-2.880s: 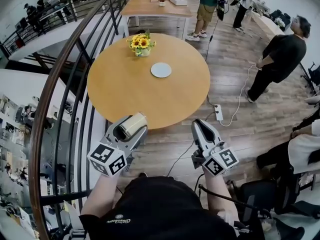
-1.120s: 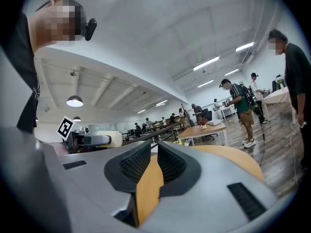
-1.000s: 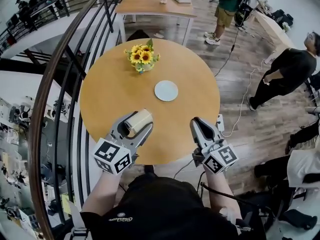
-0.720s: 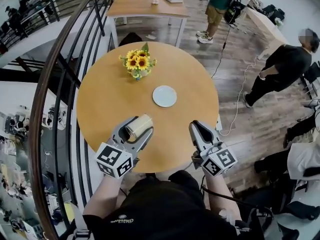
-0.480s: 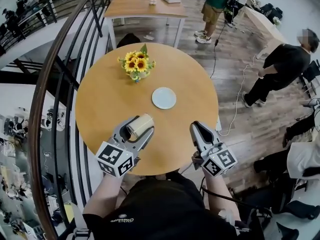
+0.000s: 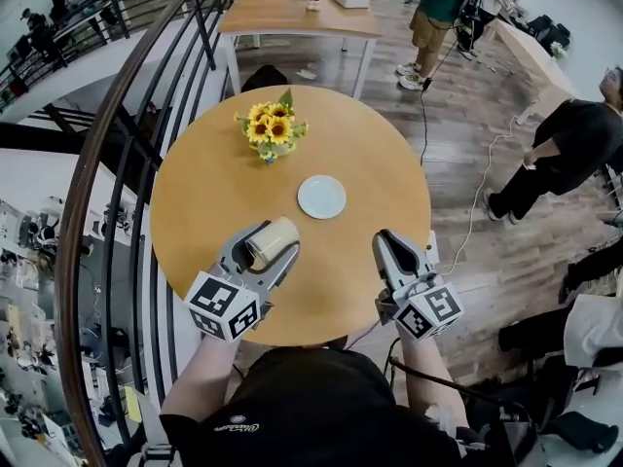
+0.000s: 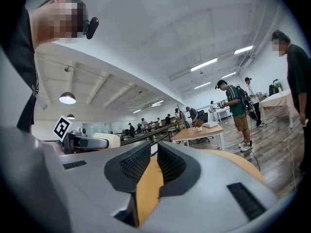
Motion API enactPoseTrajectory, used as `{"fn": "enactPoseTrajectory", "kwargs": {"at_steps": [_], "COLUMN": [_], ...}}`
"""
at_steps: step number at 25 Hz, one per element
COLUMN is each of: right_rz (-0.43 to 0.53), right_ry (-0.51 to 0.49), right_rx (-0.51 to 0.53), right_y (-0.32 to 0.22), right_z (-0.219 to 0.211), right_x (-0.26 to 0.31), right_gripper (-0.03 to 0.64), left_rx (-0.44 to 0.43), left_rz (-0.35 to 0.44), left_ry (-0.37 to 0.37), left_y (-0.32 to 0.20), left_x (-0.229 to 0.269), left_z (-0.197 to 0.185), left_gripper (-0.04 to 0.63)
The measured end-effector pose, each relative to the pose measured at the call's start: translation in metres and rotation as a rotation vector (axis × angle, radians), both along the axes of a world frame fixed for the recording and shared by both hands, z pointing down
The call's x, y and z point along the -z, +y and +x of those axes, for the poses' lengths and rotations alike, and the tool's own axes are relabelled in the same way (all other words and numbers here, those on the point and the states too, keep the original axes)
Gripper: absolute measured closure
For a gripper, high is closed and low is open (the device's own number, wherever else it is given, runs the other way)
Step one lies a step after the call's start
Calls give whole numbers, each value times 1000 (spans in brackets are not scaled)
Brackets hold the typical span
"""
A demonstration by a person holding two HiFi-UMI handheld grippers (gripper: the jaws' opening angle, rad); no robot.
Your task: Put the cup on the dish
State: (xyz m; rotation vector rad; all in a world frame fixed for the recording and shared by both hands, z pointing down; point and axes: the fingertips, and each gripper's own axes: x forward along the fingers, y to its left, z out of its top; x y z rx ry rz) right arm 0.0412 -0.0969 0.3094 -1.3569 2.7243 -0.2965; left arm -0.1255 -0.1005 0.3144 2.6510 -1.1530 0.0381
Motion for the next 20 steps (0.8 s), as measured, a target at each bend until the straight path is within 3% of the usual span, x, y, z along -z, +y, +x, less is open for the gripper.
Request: {"fn": "enactPoseTrajectory", "kwargs": {"at_steps": [13, 20], "right_rz": [-30, -101], "right_ry": [5, 14], "right_rx": [32, 52], "right_y": [-13, -19], "right_z": [29, 25], "right_x": [-20, -55], "right_gripper": [586, 586], "left_rx": [26, 39], "left_rz": [-37, -102], "left_ry": [-22, -46], "left_y": [-8, -18], "left_x": [-16, -47], "left_z": [32, 36], "left_gripper": [337, 337]}}
